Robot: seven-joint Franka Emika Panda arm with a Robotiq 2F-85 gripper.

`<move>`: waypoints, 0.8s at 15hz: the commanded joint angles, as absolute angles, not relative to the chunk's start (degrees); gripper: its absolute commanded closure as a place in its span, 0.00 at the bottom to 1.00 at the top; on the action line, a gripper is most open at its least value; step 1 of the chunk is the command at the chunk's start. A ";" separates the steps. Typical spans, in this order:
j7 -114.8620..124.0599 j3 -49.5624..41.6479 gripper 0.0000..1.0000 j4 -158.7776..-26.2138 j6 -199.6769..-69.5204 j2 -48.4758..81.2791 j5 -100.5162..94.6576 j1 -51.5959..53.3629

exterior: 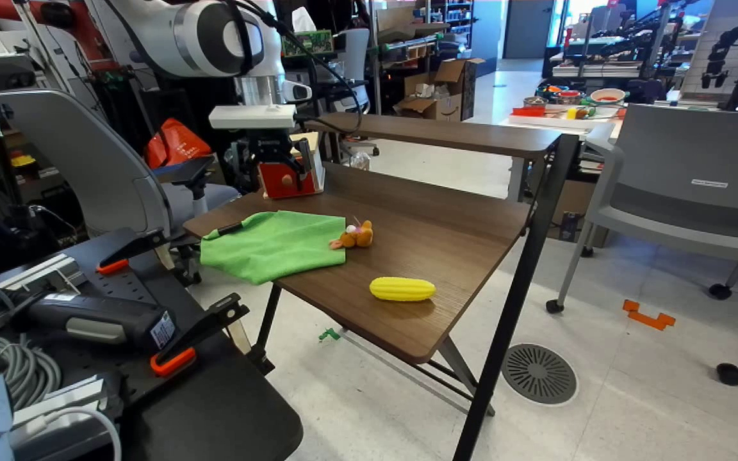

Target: Open the drawer of the box.

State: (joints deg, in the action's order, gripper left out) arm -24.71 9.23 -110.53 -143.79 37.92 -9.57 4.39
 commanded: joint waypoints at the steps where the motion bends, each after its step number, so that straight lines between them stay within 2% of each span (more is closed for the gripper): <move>1: -25.73 11.15 0.00 -105.92 -145.59 41.68 -8.62 3.72; 12: -26.27 13.51 0.00 -100.59 -151.53 46.87 -9.85 4.85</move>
